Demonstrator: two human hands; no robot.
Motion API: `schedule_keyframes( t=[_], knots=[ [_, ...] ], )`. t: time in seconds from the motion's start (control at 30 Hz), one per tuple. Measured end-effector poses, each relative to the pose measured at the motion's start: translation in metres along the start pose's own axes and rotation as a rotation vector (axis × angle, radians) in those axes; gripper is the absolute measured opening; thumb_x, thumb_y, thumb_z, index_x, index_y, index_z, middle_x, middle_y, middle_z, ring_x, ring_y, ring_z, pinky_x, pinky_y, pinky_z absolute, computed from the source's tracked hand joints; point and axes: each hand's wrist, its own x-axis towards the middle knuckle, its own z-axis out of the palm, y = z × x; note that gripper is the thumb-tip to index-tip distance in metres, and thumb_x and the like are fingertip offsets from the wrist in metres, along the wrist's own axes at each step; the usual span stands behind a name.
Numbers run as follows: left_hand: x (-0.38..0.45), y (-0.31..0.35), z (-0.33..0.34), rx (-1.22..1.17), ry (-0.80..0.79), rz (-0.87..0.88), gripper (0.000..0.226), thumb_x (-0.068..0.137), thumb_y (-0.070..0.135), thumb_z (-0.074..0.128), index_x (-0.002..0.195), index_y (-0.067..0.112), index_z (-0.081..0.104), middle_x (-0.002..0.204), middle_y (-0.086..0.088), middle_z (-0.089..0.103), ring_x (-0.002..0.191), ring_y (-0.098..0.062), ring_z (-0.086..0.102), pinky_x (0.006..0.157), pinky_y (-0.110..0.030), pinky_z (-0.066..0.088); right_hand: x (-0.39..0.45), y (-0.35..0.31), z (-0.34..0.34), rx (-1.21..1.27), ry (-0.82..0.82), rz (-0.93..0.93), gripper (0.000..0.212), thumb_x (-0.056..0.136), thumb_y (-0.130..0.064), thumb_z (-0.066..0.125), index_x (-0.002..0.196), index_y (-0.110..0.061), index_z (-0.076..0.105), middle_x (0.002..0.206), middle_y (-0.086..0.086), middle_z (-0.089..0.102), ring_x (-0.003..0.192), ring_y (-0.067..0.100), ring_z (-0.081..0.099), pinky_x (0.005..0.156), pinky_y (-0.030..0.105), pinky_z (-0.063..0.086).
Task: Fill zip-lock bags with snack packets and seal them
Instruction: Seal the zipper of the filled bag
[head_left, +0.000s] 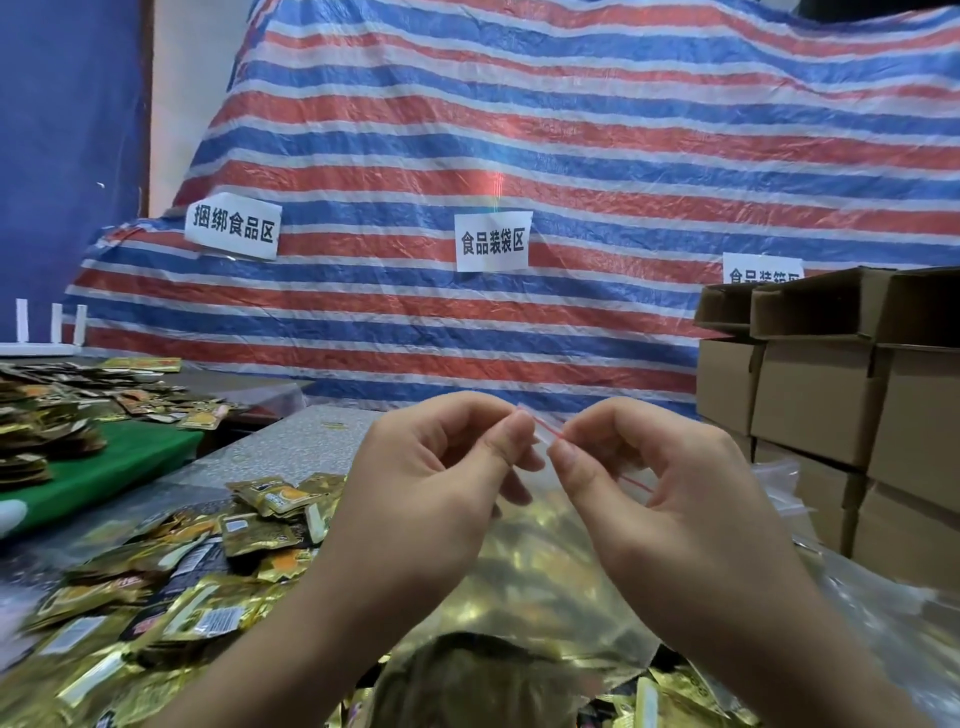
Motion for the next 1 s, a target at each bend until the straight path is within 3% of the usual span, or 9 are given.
schedule_keyframes(
  t=[0.2, 0.4, 0.53, 0.67, 1.0],
  knots=[
    [-0.0006, 0.0018, 0.0008, 0.004, -0.004, 0.006, 0.026, 0.082, 0.037, 0.06, 0.079, 0.016, 0.075, 0.071, -0.002, 0.071, 0.059, -0.013, 0.064, 0.054, -0.023, 0.05, -0.0011, -0.0035, -0.0005, 0.03, 0.002, -0.009, 0.022, 0.091, -0.035, 0.065, 0.07, -0.028, 0.065, 0.072, -0.014, 0.066, 0.07, 0.006, 0.062, 0.058, 0.015, 0.045],
    [-0.0029, 0.0025, 0.0007, 0.097, -0.014, 0.064, 0.02, 0.086, 0.031, 0.061, 0.078, 0.018, 0.073, 0.069, 0.001, 0.07, 0.06, -0.01, 0.065, 0.054, -0.021, 0.05, -0.0014, -0.0054, 0.0018, 0.085, -0.01, 0.03, 0.016, 0.083, -0.035, 0.063, 0.072, -0.026, 0.068, 0.071, -0.012, 0.067, 0.07, 0.007, 0.063, 0.059, 0.014, 0.046],
    [-0.0034, 0.0008, -0.0018, 0.16, -0.025, 0.086, 0.017, 0.093, 0.021, 0.063, 0.079, 0.019, 0.072, 0.071, 0.002, 0.07, 0.061, -0.009, 0.065, 0.055, -0.019, 0.05, -0.0021, -0.0041, 0.0035, 0.086, -0.016, 0.053, 0.016, 0.086, -0.031, 0.066, 0.072, -0.025, 0.068, 0.07, -0.012, 0.067, 0.069, 0.008, 0.062, 0.058, 0.018, 0.046],
    [-0.004, 0.0009, -0.0014, 0.19, -0.031, 0.106, 0.015, 0.091, 0.025, 0.062, 0.08, 0.022, 0.071, 0.071, 0.002, 0.07, 0.063, -0.009, 0.066, 0.057, -0.018, 0.05, -0.0029, -0.0033, 0.0044, 0.066, -0.011, 0.041, 0.016, 0.088, -0.025, 0.069, 0.072, -0.024, 0.068, 0.07, -0.012, 0.067, 0.07, 0.01, 0.063, 0.059, 0.021, 0.046],
    [-0.0061, 0.0006, 0.0025, 0.277, 0.001, 0.201, 0.011, 0.089, 0.021, 0.061, 0.08, 0.02, 0.068, 0.07, 0.003, 0.066, 0.066, -0.017, 0.064, 0.059, -0.038, 0.05, -0.0028, -0.0063, 0.0045, 0.105, -0.02, 0.102, 0.027, 0.089, -0.04, 0.062, 0.07, -0.023, 0.069, 0.068, -0.01, 0.067, 0.066, 0.006, 0.061, 0.057, 0.015, 0.044]
  ],
)
